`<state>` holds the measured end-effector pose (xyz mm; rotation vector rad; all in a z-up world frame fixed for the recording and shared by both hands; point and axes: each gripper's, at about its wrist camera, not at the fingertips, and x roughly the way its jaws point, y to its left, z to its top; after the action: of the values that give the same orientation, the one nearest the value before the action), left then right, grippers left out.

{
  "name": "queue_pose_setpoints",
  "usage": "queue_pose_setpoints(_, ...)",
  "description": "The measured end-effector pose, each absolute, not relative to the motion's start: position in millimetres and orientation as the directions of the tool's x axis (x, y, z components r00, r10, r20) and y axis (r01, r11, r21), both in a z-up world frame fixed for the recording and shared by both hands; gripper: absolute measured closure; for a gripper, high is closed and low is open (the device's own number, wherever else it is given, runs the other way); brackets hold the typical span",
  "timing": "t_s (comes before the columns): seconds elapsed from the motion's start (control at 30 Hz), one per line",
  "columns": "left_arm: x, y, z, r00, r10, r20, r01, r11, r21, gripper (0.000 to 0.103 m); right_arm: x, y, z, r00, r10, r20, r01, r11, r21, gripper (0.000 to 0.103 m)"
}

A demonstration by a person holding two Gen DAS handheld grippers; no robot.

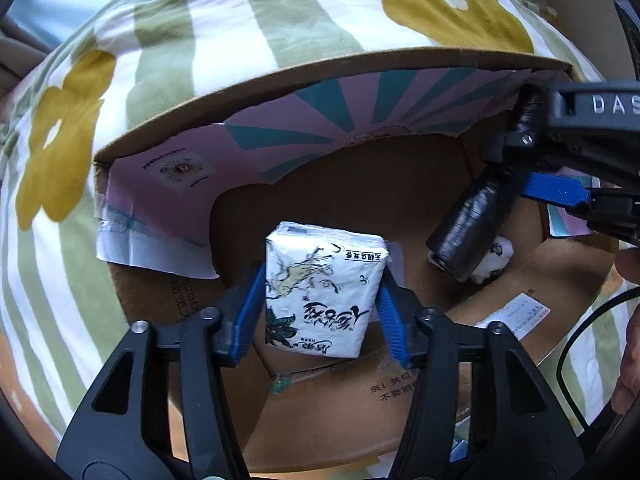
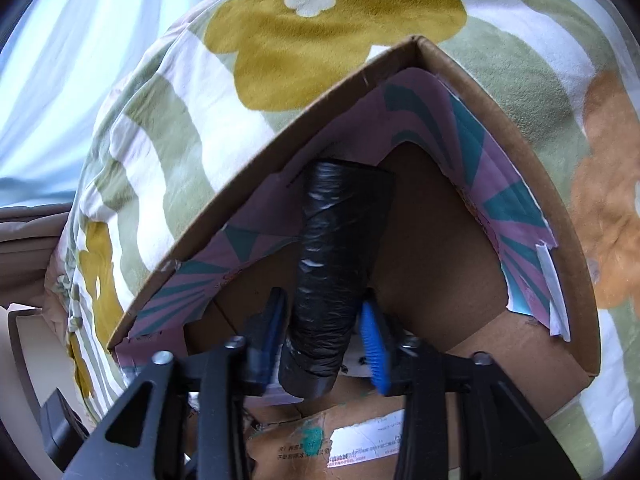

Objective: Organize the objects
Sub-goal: 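Open the left tool to drop the tissue pack while the right tool releases the black roll into the box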

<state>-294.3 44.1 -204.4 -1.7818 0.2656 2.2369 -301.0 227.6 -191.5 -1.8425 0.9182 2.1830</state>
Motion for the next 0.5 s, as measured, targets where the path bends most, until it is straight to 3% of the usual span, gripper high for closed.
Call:
queue_pose_setpoints(0.03, -293, 46, -204, -0.209, 0.096, -0.973, -0.326, -0.945, -0.024, 0.003, -301, 227, -191, -0.232, -0.261, -0.937, -0.477, -0.809, 0.344, 0.024)
queue_pose_setpoints(0.07, -291, 47, -203, -0.221, 0.105, -0.97, -0.334, -0.942, -0.026, 0.0, -300, 227, -190, -0.232, -0.253, -0.939, -0.475, -0.813, 0.336, 0.018)
queue_pose_setpoints(0.5, -286, 53, -199, -0.228, 0.12, -0.966, -0.334, -0.942, -0.038, 0.0, -281, 241, -172, -0.226, -0.261, -0.939, -0.464, -0.818, 0.339, 0.016)
